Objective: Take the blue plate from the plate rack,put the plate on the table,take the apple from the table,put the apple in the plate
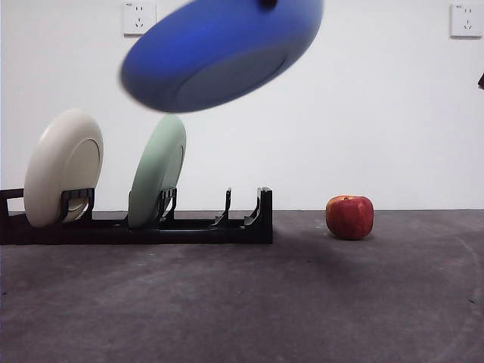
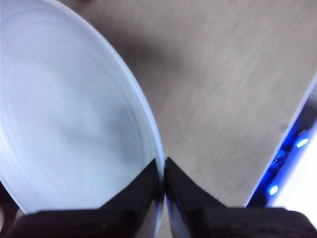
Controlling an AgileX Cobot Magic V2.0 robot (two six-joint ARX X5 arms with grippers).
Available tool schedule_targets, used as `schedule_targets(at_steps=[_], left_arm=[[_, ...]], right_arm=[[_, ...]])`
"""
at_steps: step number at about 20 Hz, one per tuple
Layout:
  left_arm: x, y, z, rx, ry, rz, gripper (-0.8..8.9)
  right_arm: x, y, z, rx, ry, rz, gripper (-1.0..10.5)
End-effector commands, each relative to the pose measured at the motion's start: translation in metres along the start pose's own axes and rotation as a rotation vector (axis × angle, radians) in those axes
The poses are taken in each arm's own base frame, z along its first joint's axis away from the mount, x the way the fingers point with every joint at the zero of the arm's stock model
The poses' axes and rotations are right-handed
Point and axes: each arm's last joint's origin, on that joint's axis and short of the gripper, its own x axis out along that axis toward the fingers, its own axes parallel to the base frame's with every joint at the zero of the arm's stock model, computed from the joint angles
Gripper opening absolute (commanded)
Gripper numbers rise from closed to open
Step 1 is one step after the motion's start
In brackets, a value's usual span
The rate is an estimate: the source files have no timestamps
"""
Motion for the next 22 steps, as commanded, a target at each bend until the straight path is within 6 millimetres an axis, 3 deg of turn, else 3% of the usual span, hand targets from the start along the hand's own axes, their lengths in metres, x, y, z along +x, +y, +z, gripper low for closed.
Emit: schedule_targets(at_steps=[1,12,18,22], left_arm=[[0.021,-0.013,-0.006,-0.016,0.039,0.022,-0.08],[0.108,-0.060,-0.049,0.069,0.142,-0.039,-0.08],[0.128,-0.064,-0.054,0.112,0.152,-0.082,-0.08],[0.157,-0.074,-0.058,0.148,0.257,-0.113,-0.08]], right_arm=[[-0.001,0.001,0.002,-0.024,-0.016,0.011,0.0],[-0.001,0.003,0.003,-0.028,-0.023,0.055,0.0],[-0.001,0.003,0.002,-0.022,-0.016,0.056,0.0],[-0.001,0.003,0.001,-0.017,-0.012,0.084,0.0]])
